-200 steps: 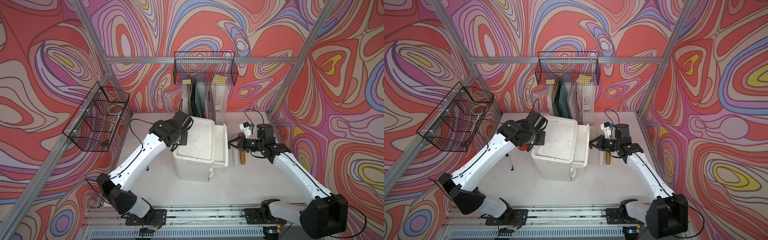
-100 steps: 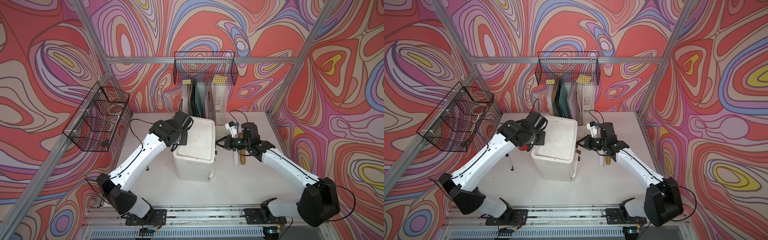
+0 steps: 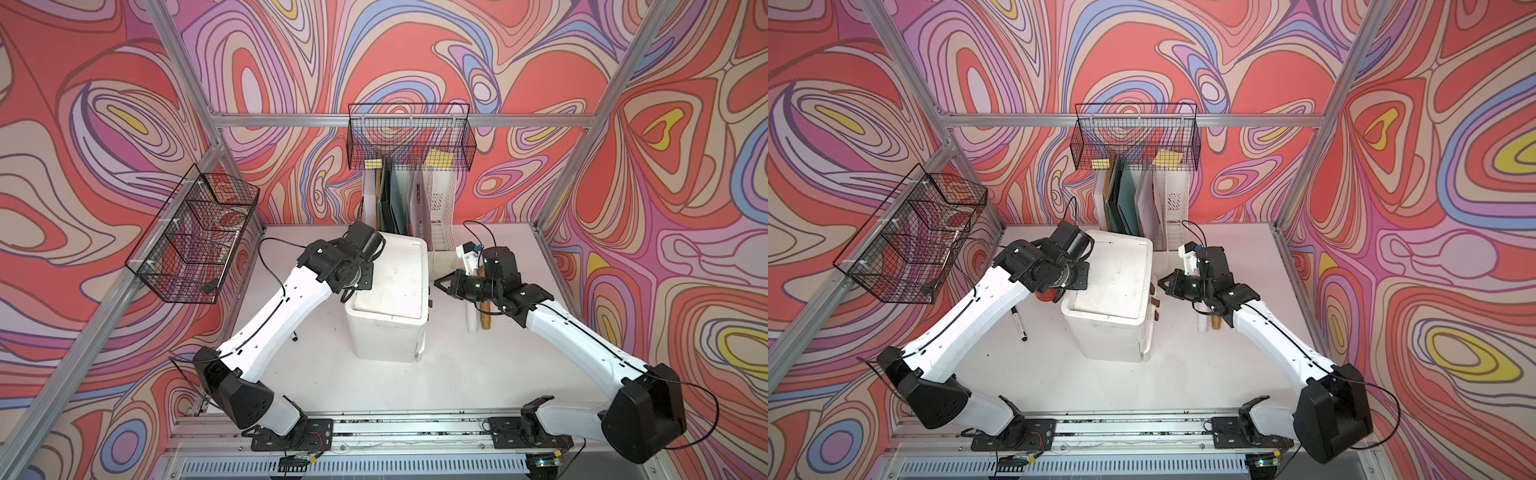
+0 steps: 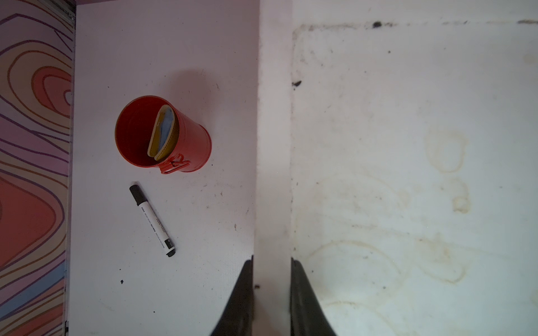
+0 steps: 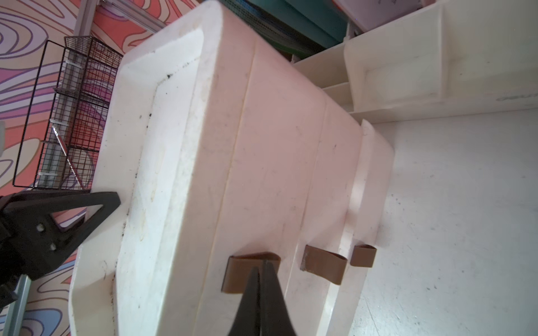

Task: Take the microphone out of the drawer
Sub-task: Close the drawer in the storage box.

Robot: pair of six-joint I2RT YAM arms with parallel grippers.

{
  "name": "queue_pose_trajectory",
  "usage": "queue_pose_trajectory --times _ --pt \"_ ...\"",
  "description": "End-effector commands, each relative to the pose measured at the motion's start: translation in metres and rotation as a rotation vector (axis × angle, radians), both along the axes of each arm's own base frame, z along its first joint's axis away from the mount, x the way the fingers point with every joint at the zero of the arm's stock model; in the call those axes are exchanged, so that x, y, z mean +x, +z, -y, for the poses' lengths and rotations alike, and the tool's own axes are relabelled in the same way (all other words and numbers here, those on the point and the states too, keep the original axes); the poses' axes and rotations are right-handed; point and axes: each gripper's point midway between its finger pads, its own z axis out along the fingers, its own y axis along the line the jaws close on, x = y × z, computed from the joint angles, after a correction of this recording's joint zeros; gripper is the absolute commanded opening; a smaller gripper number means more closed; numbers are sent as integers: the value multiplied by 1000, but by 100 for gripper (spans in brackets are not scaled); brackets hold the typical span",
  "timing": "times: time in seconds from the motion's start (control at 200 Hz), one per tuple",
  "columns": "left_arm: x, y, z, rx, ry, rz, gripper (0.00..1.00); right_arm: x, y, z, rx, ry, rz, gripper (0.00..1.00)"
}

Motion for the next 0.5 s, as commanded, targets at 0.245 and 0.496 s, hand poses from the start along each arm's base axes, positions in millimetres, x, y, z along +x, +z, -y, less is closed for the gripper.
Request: queue_pose_trajectory --times 0.245,0.496 --pt "-8 -18 -24 135 18 -50 0 -8 -45 13 -1 -95 -89 14" --pt "-8 -19 -22 128 15 -52 0 -11 -67 3 136 -105 -125 41"
